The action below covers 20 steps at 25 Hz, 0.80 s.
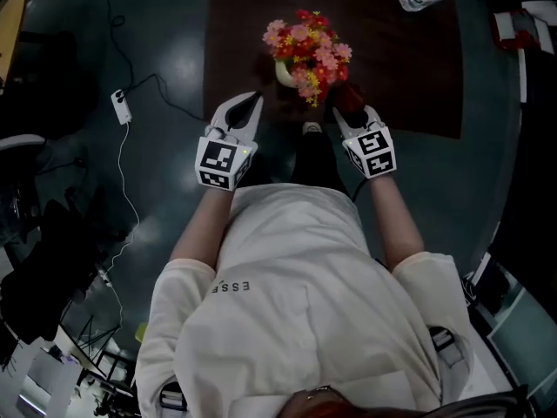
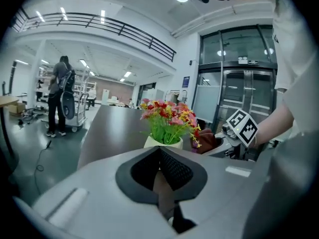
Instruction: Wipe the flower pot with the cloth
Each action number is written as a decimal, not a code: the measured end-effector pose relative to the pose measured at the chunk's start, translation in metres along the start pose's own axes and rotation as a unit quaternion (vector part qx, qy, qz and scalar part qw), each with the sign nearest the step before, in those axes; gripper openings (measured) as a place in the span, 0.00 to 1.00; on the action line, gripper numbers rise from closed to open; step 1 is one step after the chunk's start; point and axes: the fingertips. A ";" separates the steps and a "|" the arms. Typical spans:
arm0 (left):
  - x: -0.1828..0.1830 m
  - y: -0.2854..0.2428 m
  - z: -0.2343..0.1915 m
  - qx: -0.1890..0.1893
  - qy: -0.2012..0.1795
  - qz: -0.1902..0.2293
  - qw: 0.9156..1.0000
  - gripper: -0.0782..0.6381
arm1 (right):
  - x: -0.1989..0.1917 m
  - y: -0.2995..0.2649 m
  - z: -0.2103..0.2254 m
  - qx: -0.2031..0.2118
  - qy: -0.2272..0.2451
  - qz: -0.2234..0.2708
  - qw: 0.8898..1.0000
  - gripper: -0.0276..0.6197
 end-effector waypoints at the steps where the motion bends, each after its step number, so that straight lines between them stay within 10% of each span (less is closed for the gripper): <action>1: -0.002 0.007 -0.002 -0.017 -0.009 0.000 1.000 0.13 | -0.004 0.000 -0.009 -0.012 -0.008 0.000 1.000 0.11; 10: -0.021 0.047 -0.021 -0.087 -0.009 0.010 0.996 0.13 | -0.036 -0.018 -0.103 -0.053 -0.104 0.006 0.993 0.11; 20: -0.037 0.069 -0.040 -0.077 0.024 0.010 0.997 0.13 | 0.055 -0.097 -0.156 -0.019 -0.090 0.024 0.996 0.11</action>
Point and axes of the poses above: the fingertips, and each gripper's own axes: y backward along the fingers, z to its right, x out of its top, and after that the axes turned 14 degrees about -y, right-handed
